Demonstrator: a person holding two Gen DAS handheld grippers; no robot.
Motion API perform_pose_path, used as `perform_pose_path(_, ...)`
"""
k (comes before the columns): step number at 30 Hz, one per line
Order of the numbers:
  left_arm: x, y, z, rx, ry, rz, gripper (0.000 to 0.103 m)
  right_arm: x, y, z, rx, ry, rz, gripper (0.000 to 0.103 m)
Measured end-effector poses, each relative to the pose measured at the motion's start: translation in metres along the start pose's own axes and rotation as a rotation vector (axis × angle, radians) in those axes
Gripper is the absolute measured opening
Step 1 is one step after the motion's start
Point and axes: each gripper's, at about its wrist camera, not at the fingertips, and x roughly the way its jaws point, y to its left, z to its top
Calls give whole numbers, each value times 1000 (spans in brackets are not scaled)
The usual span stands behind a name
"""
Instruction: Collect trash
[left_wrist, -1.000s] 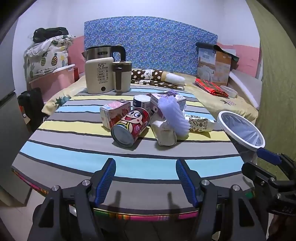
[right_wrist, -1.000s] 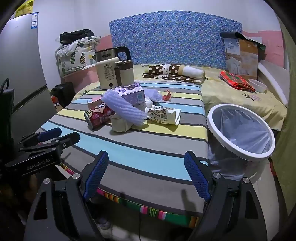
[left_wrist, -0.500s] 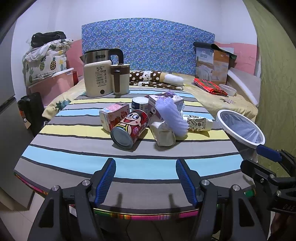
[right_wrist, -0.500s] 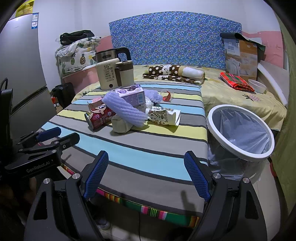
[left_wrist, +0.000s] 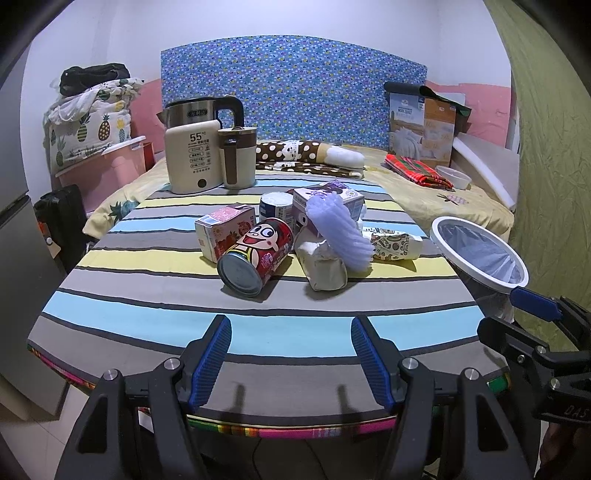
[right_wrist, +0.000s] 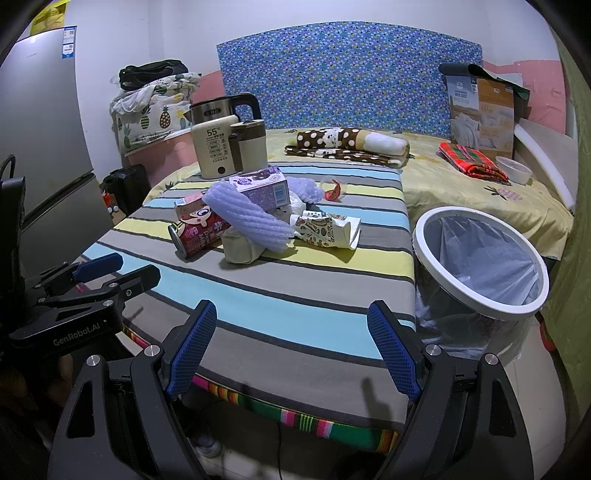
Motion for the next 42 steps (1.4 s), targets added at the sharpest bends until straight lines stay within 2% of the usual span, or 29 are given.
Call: perform_pose_path(42, 2, -4, 1, 12, 7, -13, 67, 1, 1, 0, -2, 1, 6, 85)
